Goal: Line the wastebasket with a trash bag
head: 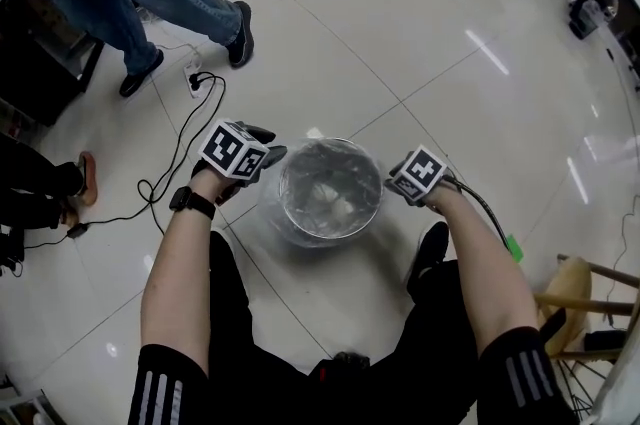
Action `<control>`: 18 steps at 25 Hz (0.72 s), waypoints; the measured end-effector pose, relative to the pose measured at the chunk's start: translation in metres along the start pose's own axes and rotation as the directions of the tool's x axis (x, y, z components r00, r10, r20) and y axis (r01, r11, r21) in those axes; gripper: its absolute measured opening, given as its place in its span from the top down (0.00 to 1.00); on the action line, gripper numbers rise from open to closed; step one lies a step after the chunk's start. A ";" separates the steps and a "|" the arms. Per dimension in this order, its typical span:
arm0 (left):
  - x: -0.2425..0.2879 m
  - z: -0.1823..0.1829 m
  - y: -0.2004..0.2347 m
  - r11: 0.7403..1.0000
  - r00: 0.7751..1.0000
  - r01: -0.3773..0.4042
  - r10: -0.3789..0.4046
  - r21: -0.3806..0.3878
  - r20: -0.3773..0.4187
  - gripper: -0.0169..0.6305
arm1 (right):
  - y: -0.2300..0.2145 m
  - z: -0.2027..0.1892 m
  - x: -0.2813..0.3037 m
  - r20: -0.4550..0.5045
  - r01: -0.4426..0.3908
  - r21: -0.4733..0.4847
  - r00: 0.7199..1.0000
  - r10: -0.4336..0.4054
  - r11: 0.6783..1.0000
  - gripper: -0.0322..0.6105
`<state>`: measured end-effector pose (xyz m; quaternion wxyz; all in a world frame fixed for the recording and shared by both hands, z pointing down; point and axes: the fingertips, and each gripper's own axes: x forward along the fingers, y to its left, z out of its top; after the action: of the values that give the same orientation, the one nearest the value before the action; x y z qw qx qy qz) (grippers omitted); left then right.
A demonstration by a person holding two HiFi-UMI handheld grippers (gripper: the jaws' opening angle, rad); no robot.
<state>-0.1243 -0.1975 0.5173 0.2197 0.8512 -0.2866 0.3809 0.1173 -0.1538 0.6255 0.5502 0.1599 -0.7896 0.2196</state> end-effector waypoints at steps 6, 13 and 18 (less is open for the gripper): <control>0.030 -0.006 0.007 0.999 0.998 -0.037 0.038 0.013 -0.054 0.97 | -0.013 0.001 -0.002 0.047 -0.009 0.057 0.999 0.007 0.998 0.78; 0.044 0.010 0.035 0.987 0.987 -0.161 0.161 0.009 -0.017 0.97 | -0.030 0.007 0.003 0.063 0.064 0.081 0.996 -0.069 0.995 0.78; 0.062 -0.007 0.051 0.982 0.978 -0.189 0.189 0.011 -0.085 0.97 | -0.040 0.019 0.006 0.087 0.088 0.070 0.992 -0.094 0.994 0.78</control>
<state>-0.1277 -0.2505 0.5776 0.1935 0.8031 -0.3561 0.4368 0.1199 -0.1985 0.6319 0.5179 0.2237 -0.7978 0.2128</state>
